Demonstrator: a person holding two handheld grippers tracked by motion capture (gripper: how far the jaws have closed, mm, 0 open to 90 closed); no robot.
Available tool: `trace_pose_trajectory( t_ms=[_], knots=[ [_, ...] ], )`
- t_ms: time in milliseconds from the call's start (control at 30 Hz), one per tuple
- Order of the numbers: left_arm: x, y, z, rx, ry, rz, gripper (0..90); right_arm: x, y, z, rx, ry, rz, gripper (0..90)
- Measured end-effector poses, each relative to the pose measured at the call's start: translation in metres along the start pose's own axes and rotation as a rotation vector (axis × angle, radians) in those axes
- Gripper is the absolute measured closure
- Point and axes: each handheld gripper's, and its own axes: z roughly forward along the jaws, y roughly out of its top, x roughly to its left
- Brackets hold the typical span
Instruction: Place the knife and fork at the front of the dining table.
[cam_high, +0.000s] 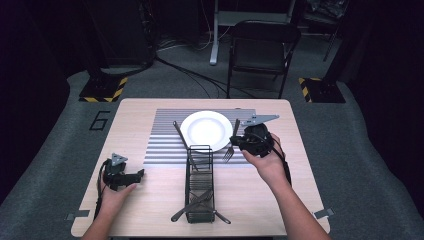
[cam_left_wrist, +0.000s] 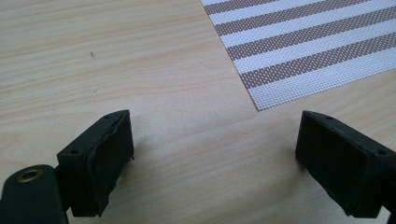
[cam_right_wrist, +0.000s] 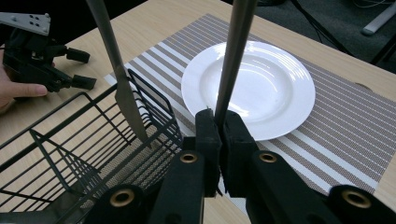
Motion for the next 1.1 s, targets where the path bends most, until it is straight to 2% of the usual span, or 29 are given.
trace_pose_trajectory(
  t_ms=[233,1100],
  knots=[
    [0.0,0.0,0.0,0.0,0.0,0.0,11.1,-0.006,-0.008,0.006,0.003,-0.02,-0.004,87.1],
    [0.0,0.0,0.0,0.0,0.0,-0.001,11.0,-0.029,-0.036,0.03,0.041,-0.099,0.051,87.2]
  ],
)
